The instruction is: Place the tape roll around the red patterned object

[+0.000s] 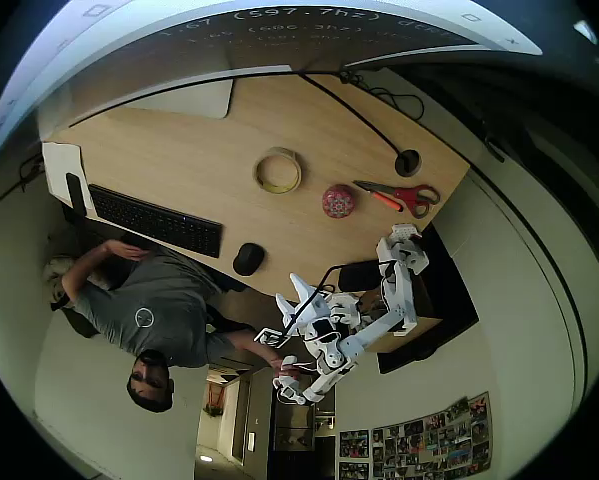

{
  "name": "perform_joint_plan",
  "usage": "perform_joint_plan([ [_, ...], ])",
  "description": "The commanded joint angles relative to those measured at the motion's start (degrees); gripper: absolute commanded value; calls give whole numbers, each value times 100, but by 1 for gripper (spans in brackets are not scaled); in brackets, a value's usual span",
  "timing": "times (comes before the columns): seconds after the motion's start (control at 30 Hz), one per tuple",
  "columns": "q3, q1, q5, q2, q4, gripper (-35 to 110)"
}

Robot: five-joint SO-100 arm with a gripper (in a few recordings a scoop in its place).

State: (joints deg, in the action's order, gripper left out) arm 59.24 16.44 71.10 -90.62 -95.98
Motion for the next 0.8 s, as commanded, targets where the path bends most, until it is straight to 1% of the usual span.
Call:
perform_joint_plan([
  [0.0,1758,3981,1160,-2496,2725,0],
  [0.23,1846,3885,1301,-2531,2716,0],
  [0.57,2136,3964,1125,-2637,2795,0],
  [0.77,2021,3955,1116,-2549,2786,0],
])
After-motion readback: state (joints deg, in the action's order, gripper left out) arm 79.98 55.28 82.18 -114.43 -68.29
